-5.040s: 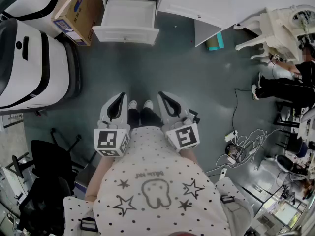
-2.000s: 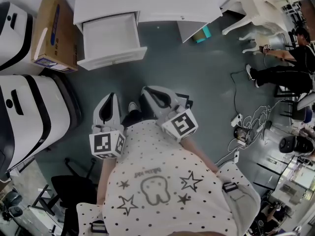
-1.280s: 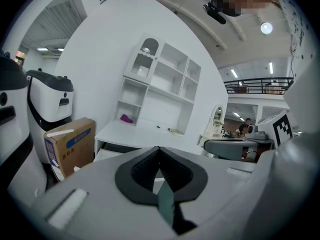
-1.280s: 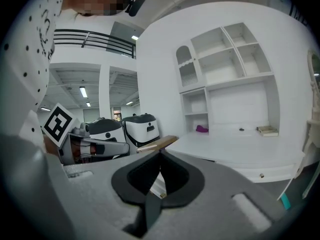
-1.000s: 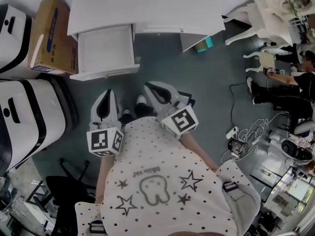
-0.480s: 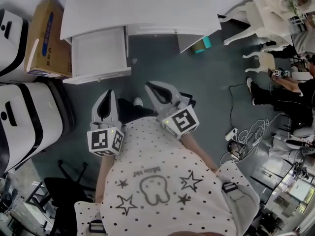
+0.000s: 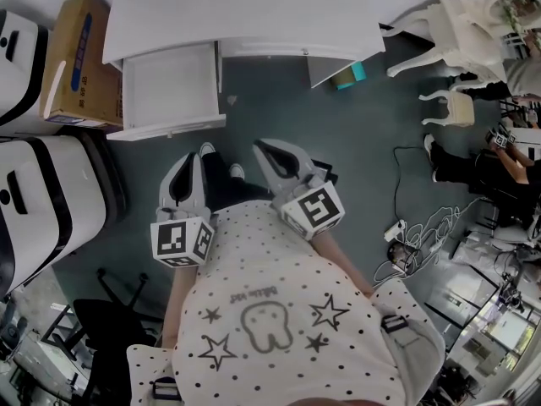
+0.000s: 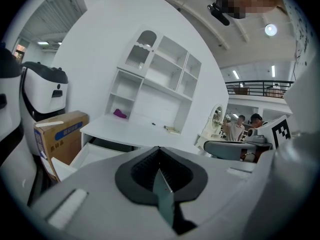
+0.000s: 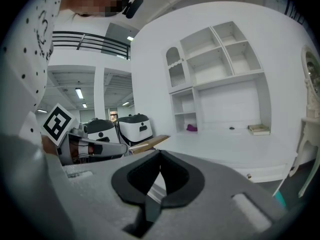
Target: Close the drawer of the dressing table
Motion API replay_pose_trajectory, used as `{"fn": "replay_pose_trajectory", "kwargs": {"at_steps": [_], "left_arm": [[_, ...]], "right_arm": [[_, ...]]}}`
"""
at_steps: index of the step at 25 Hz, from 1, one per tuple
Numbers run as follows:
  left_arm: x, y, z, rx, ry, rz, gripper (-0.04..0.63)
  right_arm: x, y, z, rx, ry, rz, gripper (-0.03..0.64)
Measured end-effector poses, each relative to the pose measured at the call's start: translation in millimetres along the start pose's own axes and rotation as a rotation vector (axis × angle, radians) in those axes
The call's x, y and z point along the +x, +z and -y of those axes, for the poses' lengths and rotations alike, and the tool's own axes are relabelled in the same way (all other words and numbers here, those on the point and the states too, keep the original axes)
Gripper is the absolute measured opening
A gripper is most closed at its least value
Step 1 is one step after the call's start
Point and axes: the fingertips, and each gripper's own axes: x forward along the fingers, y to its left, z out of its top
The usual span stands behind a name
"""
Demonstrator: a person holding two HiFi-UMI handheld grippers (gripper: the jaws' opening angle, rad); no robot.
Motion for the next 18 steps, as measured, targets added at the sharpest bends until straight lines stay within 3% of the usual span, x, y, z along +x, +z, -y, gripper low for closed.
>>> {"fn": "replay_pose_trajectory", "kwargs": {"at_steps": [8,18], "left_arm": [[23,13,-31,-0.017,-0.002,-0.004,-0.005],[62,57,-68,0.000,-0.065,-0.015,-0.005]], "right_arm": [[37,4,8,0.003,-0.014,-0.019,-0.003],[92,28,18,0.018,-0.072,-0.021,-0.003]]}}
